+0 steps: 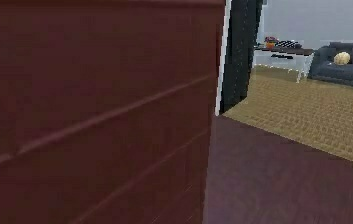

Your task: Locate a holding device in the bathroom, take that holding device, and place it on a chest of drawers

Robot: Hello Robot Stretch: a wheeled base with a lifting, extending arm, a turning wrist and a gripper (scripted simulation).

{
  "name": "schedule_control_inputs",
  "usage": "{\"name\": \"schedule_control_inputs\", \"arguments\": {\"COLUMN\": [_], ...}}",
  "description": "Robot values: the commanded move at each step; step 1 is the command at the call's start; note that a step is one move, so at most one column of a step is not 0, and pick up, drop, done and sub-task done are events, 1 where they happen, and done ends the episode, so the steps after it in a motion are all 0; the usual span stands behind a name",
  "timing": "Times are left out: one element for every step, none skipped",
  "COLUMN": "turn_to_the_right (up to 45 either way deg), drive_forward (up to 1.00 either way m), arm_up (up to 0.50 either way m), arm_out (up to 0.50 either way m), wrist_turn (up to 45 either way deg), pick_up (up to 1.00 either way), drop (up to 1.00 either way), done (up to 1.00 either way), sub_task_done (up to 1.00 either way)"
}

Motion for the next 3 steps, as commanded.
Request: {"name": "schedule_control_inputs", "arguments": {"turn_to_the_right": [0.0,36.0,3.0], "drive_forward": [0.05,0.0,0.0], "arm_up": [0.0,0.0,0.0], "arm_out": [0.0,0.0,0.0], "wrist_turn": [0.0,0.0,0.0], "pick_up": [0.0,0.0,0.0], "drop": [0.0,0.0,0.0], "done": [0.0,0.0,0.0], "sub_task_done": [0.0,0.0,0.0]}}
